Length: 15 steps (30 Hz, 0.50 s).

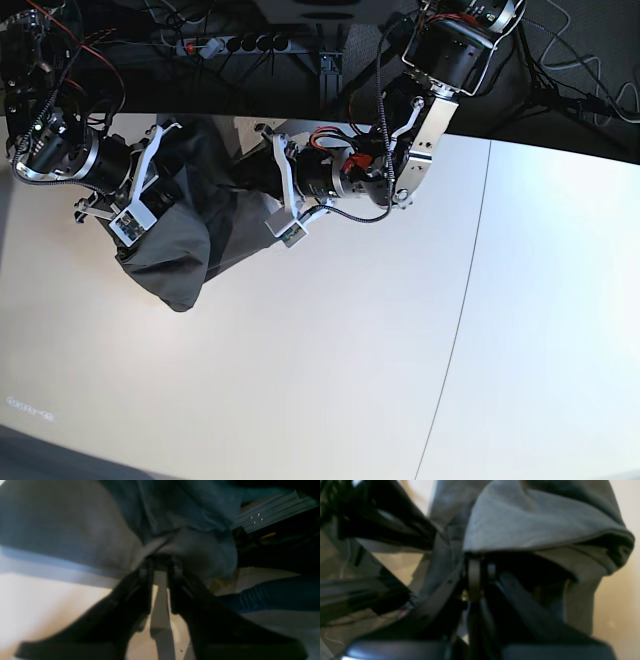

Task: Fold the T-shirt properly
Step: 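Lift the bundle with both grippers and fold it over onto itself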

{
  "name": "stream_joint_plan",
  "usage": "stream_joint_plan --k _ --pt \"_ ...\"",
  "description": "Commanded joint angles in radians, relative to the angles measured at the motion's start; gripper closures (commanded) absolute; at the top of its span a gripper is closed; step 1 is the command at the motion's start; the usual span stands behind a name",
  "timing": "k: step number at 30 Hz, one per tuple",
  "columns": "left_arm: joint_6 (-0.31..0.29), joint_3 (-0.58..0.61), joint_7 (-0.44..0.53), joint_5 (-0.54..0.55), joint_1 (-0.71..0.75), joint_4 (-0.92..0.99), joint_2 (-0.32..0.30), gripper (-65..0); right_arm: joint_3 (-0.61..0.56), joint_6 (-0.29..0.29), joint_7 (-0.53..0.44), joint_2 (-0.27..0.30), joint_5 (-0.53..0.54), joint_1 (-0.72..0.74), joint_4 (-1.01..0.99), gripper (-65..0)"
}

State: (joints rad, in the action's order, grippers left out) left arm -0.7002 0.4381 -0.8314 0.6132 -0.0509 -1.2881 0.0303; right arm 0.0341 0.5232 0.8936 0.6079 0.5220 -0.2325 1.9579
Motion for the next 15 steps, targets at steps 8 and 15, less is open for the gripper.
stream_joint_plan --k 8,15 --pt "0.002 -0.035 0.014 0.026 -0.017 -0.074 0.011 -21.5 -0.252 0.049 -0.041 0.076 -0.25 0.053 0.015 -16.8" --pt "0.002 -0.035 0.001 0.026 -0.017 -0.074 0.005 -21.5 -0.289 0.042 -0.111 0.071 -0.267 0.081 0.015 -34.3"
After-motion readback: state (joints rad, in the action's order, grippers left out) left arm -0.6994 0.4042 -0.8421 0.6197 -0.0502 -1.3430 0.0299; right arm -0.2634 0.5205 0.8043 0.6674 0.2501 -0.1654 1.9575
